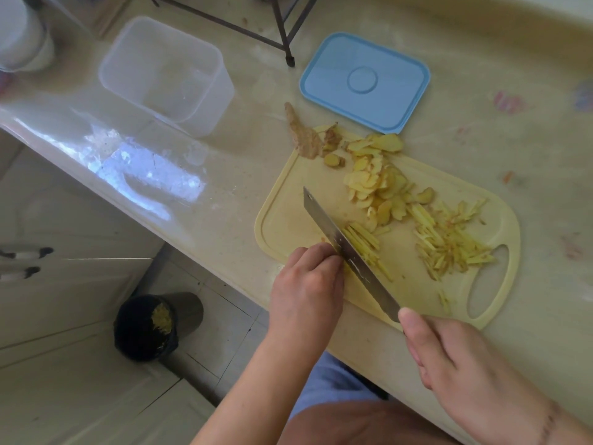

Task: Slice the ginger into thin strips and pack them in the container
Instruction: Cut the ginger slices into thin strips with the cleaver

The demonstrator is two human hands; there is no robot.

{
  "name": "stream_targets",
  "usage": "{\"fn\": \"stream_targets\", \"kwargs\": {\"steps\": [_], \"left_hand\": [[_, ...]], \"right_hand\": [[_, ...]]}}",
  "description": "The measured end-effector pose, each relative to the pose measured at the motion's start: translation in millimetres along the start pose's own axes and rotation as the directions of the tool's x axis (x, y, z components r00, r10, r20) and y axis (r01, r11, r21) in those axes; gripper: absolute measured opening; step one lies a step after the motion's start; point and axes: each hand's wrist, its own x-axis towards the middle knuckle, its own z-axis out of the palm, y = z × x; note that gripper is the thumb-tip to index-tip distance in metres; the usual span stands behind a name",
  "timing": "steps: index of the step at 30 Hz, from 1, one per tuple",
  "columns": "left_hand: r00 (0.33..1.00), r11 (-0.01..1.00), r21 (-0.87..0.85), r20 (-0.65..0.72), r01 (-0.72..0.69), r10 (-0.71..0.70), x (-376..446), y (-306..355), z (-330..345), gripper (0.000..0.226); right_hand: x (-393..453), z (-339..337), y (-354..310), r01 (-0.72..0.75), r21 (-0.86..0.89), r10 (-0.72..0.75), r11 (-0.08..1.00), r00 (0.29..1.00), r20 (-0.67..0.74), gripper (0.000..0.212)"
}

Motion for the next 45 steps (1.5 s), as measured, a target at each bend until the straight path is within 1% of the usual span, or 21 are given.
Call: {"fn": "stream_targets", "kwargs": {"steps": [3, 5, 6, 8, 11, 14, 16, 18, 22, 30, 33, 35, 38, 42, 45], "left_hand": [[1.000, 1.000, 0.000, 0.001, 0.006, -0.006, 0.6, 0.8, -0.7, 0.007], [1.000, 1.000, 0.000, 0.005, 0.008, -0.008, 0.7, 0.7, -0.9, 0.009], [1.000, 1.000, 0.001, 0.008, 0.008, -0.008, 0.5, 0.6, -0.8, 0.011], [1.000, 1.000, -0.003, 0.010, 0.006, -0.006, 0.4, 0.2, -0.6, 0.015], [1.000, 1.000, -0.006, 0.005, 0.007, -0.007, 0.0, -1.6, -2.0, 0.011], [1.000, 0.999, -0.033, -0.009, 0.020, -0.020, 1.0, -2.0, -4.3, 0.006], [0.999, 0.999, -0.041, -0.010, 0.032, -0.033, 2.3, -1.2, -4.6, 0.005], [0.999, 0.998, -0.041, 0.003, 0.044, -0.044, 2.1, 0.0, -4.2, 0.008], [0.999, 0.998, -0.046, 0.032, 0.041, -0.040, 1.4, 1.0, -4.5, 0.022], [0.999, 0.998, -0.051, 0.026, 0.042, -0.041, 0.7, 0.1, -2.4, 0.024], [0.999, 0.998, -0.044, 0.017, 0.041, -0.040, 0.7, 0.7, -2.5, 0.024], [0.999, 0.996, -0.071, -0.002, 0.046, -0.046, -0.6, 0.5, -3.7, 0.021], [0.989, 0.975, -0.184, -0.058, 0.125, -0.138, -3.6, -4.8, -5.3, 0.008], [0.946, 0.911, -0.326, -0.113, 0.252, -0.303, -9.3, -8.2, -4.3, 0.015], [0.938, 0.897, -0.349, -0.112, 0.273, -0.329, -10.1, -5.7, -1.8, 0.021]], "right_hand": [[1.4, 1.4, -2.0, -0.060, 0.050, 0.057, 0.997, 0.997, 0.053, 0.064], [5.2, 2.0, -4.1, -0.081, 0.078, 0.074, 0.994, 0.993, 0.091, 0.070], [9.4, 2.8, -4.4, -0.070, 0.074, 0.063, 0.995, 0.994, 0.088, 0.074], [19.7, 5.0, -5.0, -0.008, 0.036, 0.006, 0.999, 0.998, 0.057, 0.076], [25.5, 6.5, -8.5, 0.042, 0.021, -0.043, 0.999, 0.999, 0.022, 0.075], [15.1, 4.2, -4.8, 0.038, 0.054, -0.037, 0.998, 0.999, -0.011, 0.075], [7.3, 2.3, -3.4, 0.038, 0.052, -0.038, 0.998, 0.999, -0.007, 0.074], [3.4, 3.1, -3.1, 0.045, 0.038, -0.045, 0.998, 0.999, 0.005, 0.075], [2.6, 6.4, -3.6, 0.045, 0.007, -0.045, 0.999, 0.999, 0.011, 0.076], [11.4, 14.0, 0.2, 0.071, -0.059, -0.074, 0.996, 0.996, -0.052, 0.076], [23.1, 12.9, -6.1, 0.068, -0.015, -0.069, 0.998, 0.998, -0.009, 0.069], [23.7, 8.5, -9.2, 0.073, 0.031, -0.074, 0.997, 0.997, 0.009, 0.071], [12.4, 0.8, -9.4, 0.068, 0.088, -0.069, 0.994, 0.998, 0.002, 0.073], [2.3, 0.3, -1.9, 0.056, 0.057, -0.055, 0.997, 0.998, -0.005, 0.074], [1.0, 3.1, 2.9, 0.045, 0.043, -0.045, 0.998, 0.999, -0.008, 0.075]]}}
